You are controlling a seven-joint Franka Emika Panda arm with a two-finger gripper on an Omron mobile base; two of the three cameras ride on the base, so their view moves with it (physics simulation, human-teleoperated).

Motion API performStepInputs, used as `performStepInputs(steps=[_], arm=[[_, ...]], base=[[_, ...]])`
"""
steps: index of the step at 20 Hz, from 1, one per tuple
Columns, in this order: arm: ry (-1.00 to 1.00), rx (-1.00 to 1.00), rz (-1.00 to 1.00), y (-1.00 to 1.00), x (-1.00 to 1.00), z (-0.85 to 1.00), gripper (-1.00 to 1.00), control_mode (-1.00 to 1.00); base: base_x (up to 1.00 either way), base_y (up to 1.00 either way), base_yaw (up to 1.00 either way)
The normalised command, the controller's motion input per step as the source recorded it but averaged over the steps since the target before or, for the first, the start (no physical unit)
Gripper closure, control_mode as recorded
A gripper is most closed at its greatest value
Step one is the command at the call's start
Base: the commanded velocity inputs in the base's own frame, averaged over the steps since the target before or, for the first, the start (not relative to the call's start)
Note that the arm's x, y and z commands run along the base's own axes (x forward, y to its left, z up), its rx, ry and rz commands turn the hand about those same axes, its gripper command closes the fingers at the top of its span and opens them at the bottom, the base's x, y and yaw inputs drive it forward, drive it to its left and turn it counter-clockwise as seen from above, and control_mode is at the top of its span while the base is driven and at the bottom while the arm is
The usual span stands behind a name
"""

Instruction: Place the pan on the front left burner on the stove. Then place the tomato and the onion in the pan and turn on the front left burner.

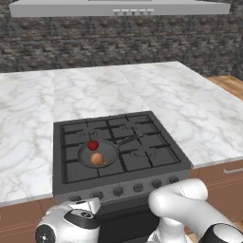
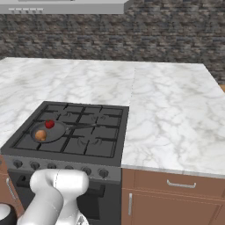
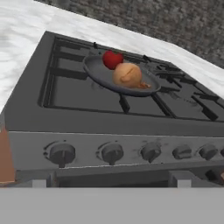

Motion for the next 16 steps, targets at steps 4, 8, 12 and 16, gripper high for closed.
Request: performStepInputs(steps=[4, 8, 12, 16], arm=[[-0.15, -0.04, 0.03, 0.00, 0.01, -0.36, -1.00, -1.00], [-0.22, -0.01, 0.07, 0.07, 0.01, -0.23, -1.00, -1.00], [-0.23, 0.00, 0.06, 0.04, 0.18, -0.02, -1.00, -1.00], [-0.23, 0.00, 0.03, 0.01, 0.31, 0.00, -1.00, -1.00]], base=[[0.00, 0.00, 0.00], [0.00, 0.00, 0.00], [0.00, 0.00, 0.00], [0.00, 0.00, 0.00]])
